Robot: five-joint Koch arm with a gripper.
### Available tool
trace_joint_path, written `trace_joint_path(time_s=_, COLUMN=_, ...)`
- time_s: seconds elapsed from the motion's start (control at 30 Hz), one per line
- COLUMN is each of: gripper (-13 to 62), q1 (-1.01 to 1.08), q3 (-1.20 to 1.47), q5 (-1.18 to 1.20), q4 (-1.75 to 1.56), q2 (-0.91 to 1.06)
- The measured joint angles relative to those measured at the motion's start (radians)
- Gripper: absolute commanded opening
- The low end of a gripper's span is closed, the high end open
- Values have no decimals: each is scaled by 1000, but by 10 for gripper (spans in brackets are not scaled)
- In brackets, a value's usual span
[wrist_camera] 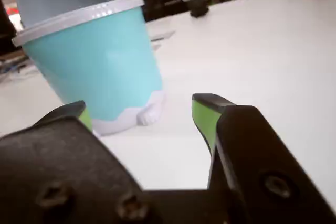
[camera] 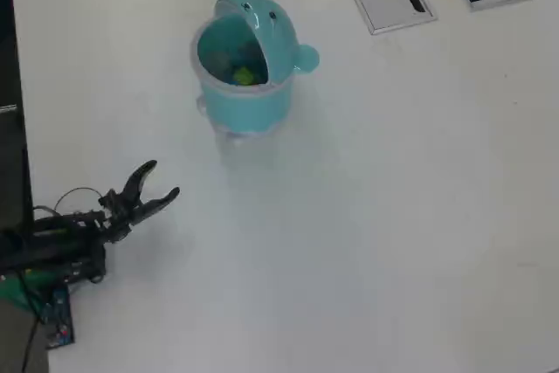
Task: Grasp RGB lego blocks and put them in the bin one by one.
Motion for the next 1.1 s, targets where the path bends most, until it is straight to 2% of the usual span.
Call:
trace_joint_path(time_s=0.5, gripper=348, q1=57, q3=0, q5=376, q4=155, q2=0)
trace_joint_path(time_s=0.6, gripper=347, q1=77, q3=0, q5=549, q4=218, q2=0)
trace_joint_path(time_s=0.77, gripper=353, q1=83, q3=0, q5=710, q4=285, q2=2)
trace_joint_path(time_s=1.1, gripper=363, q1=121, q3=0, q5=787, q4=436, q2=0)
